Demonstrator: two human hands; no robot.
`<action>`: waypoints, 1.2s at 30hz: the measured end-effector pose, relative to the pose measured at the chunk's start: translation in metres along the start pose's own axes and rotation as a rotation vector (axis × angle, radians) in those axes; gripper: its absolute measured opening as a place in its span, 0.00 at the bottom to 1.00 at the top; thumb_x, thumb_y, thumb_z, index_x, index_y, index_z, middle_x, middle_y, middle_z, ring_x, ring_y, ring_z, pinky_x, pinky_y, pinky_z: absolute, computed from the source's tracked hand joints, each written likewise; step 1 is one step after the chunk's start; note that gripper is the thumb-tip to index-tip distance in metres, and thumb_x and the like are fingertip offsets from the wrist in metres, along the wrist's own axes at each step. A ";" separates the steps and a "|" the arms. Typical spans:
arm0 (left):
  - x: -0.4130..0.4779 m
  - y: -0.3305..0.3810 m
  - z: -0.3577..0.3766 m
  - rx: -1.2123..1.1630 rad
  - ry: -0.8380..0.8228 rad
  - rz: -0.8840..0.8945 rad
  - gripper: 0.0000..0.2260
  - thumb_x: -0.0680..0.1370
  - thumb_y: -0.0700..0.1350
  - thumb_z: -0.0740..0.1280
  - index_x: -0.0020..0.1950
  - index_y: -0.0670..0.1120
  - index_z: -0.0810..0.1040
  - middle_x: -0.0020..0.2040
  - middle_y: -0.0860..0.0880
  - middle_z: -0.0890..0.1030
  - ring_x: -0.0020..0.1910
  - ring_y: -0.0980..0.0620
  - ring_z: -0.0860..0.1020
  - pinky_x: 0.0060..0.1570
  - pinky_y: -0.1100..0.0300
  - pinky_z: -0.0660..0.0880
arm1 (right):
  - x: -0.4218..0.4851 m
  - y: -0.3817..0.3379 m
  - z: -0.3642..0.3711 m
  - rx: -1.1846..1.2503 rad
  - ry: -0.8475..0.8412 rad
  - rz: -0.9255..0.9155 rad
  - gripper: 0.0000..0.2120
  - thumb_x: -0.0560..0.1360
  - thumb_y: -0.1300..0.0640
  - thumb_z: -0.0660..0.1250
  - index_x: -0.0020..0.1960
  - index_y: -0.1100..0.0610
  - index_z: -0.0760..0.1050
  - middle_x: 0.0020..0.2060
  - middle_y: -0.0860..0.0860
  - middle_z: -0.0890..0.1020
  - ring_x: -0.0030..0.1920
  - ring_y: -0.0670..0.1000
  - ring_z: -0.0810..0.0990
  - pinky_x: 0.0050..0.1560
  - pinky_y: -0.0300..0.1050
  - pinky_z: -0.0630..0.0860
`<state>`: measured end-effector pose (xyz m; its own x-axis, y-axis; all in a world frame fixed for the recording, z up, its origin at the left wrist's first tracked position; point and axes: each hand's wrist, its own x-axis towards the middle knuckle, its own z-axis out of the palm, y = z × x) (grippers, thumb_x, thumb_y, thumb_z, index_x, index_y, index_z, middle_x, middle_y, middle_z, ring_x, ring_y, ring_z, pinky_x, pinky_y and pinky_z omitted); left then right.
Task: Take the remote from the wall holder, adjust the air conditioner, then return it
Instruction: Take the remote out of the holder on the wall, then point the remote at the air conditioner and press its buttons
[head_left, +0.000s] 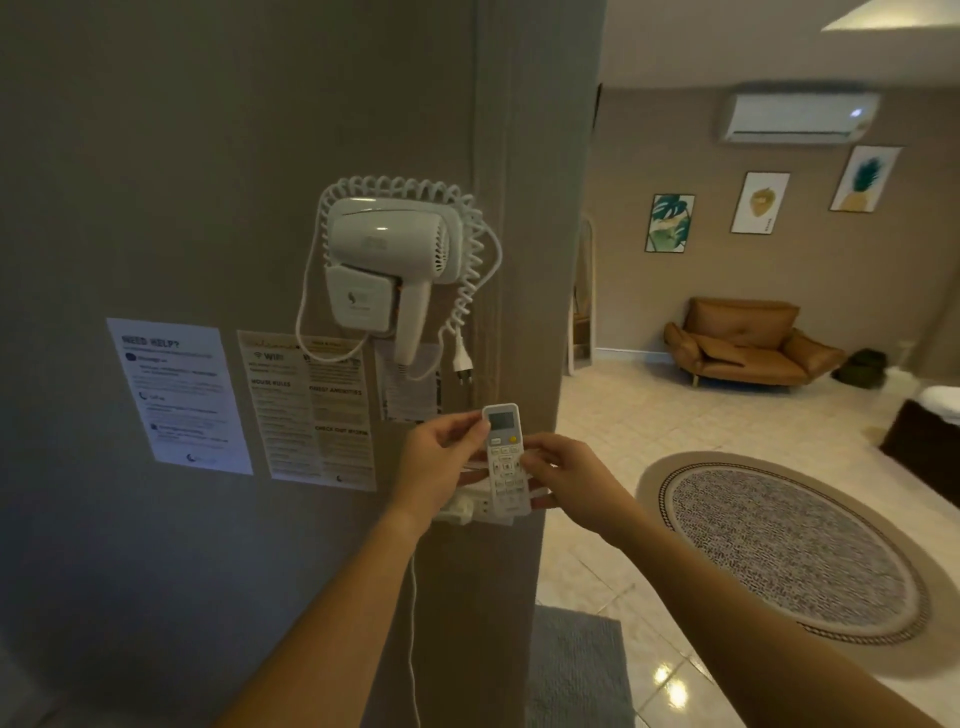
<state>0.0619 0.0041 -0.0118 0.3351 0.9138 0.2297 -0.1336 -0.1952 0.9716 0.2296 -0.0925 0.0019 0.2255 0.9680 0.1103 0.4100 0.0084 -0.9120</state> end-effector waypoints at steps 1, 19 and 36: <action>-0.004 0.004 0.008 -0.024 -0.030 -0.019 0.07 0.81 0.44 0.74 0.58 0.48 0.86 0.52 0.46 0.90 0.50 0.47 0.90 0.49 0.48 0.87 | -0.006 -0.001 -0.009 0.015 0.021 0.007 0.11 0.85 0.60 0.62 0.65 0.59 0.78 0.53 0.55 0.86 0.51 0.53 0.87 0.47 0.49 0.88; -0.088 0.078 0.206 0.010 -0.321 0.013 0.11 0.81 0.45 0.73 0.63 0.53 0.85 0.57 0.48 0.89 0.54 0.46 0.89 0.51 0.39 0.86 | -0.138 -0.006 -0.199 0.003 0.276 -0.064 0.13 0.85 0.56 0.64 0.68 0.53 0.78 0.55 0.54 0.86 0.54 0.55 0.87 0.52 0.57 0.87; -0.165 0.123 0.422 -0.074 -0.513 0.143 0.13 0.82 0.45 0.72 0.67 0.49 0.84 0.56 0.47 0.89 0.52 0.47 0.89 0.44 0.43 0.88 | -0.285 0.014 -0.387 0.013 0.504 -0.065 0.11 0.84 0.56 0.65 0.65 0.54 0.79 0.53 0.53 0.87 0.52 0.53 0.88 0.47 0.48 0.87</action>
<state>0.3834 -0.3209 0.0936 0.7191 0.5845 0.3760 -0.2709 -0.2625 0.9261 0.5129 -0.4652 0.1105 0.5997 0.7239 0.3411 0.4268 0.0713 -0.9015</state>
